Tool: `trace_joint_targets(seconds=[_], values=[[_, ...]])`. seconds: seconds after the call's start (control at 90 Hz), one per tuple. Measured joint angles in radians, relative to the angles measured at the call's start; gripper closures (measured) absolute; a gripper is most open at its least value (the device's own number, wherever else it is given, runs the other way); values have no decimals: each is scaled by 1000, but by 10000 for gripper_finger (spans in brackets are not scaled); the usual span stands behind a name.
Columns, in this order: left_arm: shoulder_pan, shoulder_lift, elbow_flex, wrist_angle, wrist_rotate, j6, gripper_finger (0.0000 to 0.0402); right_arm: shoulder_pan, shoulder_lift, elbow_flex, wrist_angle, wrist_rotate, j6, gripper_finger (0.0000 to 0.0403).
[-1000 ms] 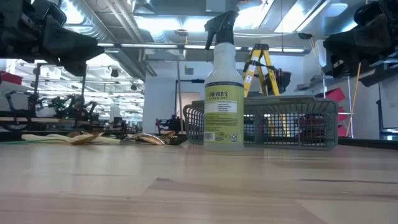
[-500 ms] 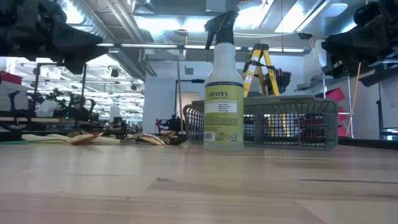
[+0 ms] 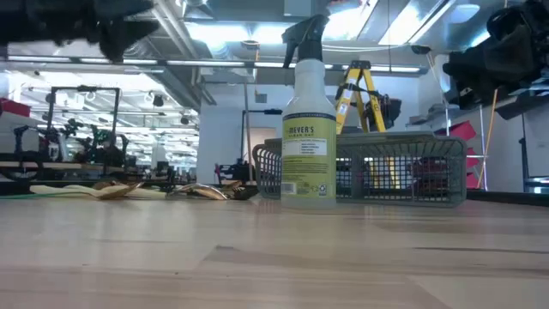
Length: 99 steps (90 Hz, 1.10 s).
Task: Sort silverware
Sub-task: Move the white spray to the bottom left of the table
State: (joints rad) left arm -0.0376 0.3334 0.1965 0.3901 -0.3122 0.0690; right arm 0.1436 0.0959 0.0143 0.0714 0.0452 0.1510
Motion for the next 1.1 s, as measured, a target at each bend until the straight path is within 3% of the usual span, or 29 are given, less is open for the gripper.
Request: trace_joint_targets(seconds=[0.478,0.7,0.922,1.1], values=[[-24,570,337,79,-13,62,172,0,0,0,3,11,-78,350],[-74,708,414,76,-221,-66,172,0,0,0,8,33,-107,350],[-103,787,422,68,-253,-270,172,0,0,0,7,43,-99,350],[-141,908,417,62,-250,-312,172,0,0,0,7,42,-57,350]])
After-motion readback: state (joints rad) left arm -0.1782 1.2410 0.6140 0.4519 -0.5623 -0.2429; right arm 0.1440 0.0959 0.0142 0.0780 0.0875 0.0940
